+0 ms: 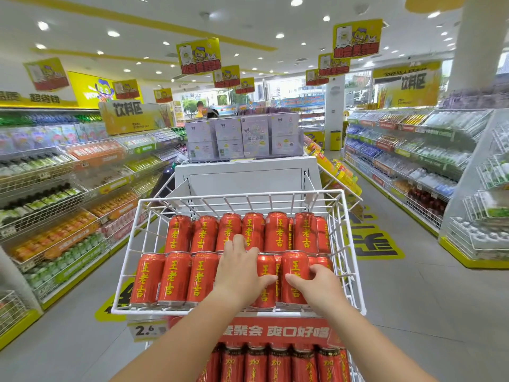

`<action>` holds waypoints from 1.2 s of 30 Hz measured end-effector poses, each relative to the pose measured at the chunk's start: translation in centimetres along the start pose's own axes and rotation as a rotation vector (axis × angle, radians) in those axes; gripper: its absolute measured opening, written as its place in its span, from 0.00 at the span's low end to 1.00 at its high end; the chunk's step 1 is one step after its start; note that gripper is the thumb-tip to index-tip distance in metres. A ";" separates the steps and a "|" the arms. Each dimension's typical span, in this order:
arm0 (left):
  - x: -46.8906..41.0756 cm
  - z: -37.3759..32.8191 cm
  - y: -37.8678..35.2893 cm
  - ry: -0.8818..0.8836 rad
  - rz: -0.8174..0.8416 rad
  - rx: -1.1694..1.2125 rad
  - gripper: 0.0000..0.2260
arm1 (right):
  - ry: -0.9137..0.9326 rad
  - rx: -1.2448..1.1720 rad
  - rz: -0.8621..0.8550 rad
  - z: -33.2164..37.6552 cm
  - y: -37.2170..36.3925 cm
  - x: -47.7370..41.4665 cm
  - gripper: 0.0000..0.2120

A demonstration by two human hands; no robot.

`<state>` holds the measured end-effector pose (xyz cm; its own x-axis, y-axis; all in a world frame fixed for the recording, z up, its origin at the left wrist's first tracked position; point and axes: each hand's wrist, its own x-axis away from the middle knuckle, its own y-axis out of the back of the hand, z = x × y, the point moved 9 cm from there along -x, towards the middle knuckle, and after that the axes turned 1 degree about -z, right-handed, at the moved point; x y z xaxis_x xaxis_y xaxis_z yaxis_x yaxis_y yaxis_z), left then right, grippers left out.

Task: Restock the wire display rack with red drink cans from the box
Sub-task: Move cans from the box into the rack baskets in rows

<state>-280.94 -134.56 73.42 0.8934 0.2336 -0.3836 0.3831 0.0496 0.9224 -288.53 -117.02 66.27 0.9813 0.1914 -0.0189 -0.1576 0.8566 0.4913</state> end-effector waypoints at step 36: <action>0.0 1.4 -3.5 -0.102 0.074 0.027 0.28 | 0.145 0.187 -0.004 -0.2 -1.2 -1.7 0.29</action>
<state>-281.93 -136.12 70.16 0.9383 0.1352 -0.3183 0.3200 0.0091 0.9474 -290.06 -118.27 65.55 0.9537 0.2667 -0.1392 -0.1176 0.7564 0.6434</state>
